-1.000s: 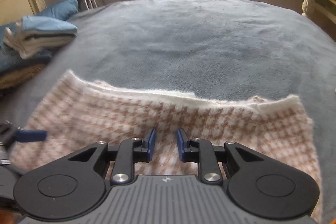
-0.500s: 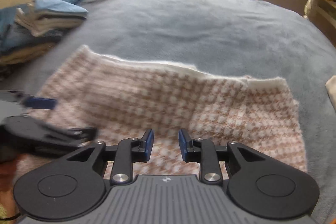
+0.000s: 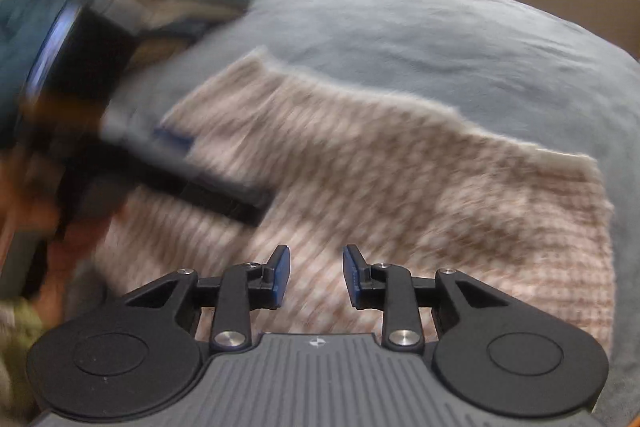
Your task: Fold clothes
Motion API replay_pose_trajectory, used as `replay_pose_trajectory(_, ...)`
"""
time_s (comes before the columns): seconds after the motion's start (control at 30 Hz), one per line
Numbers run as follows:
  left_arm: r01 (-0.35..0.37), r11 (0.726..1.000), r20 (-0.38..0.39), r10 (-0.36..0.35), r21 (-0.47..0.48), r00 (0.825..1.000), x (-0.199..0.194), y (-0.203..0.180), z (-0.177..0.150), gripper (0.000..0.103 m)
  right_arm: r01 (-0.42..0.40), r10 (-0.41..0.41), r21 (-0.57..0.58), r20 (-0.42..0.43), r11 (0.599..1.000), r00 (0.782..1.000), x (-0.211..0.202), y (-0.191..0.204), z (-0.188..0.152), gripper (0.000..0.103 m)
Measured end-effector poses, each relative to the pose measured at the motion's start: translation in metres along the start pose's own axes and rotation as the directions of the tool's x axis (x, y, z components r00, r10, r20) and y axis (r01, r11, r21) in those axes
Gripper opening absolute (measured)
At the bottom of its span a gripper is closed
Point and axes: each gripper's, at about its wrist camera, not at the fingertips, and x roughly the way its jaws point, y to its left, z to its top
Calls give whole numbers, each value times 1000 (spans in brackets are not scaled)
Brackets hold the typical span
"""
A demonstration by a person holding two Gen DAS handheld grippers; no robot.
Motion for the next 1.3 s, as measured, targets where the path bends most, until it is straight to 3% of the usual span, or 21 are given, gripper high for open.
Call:
replay_pose_trajectory(0.13,-3,1000,7,3,3,1000,-1,-1,-2,103,65,-66,-114,-1,991,998,16,22,-12,36)
replay_pose_trajectory(0.27,6,1000,6,-6,-5,1000,-1,0,-1,103,52,-54,-92,-16,994,998,4,19,-1,36)
replay_pose_trajectory(0.37,6,1000,3,-6,-6,1000,0,0,0,103,38,-39,-205,-2,978,999,-7,32,-3,36)
replay_pose_trajectory(0.43,4,1000,1,-4,-6,1000,1,0,0,103,-1,-14,-264,-54,965,998,2,41,-8,36)
replay_pose_trajectory(0.53,0,1000,1,0,-2,1000,1,0,0,103,25,-51,-336,-67,942,996,15,52,-19,37)
replay_pose_trajectory(1.3,-3,1000,9,3,-3,1000,0,-1,-2,103,26,-52,-309,-75,951,996,15,49,-14,38)
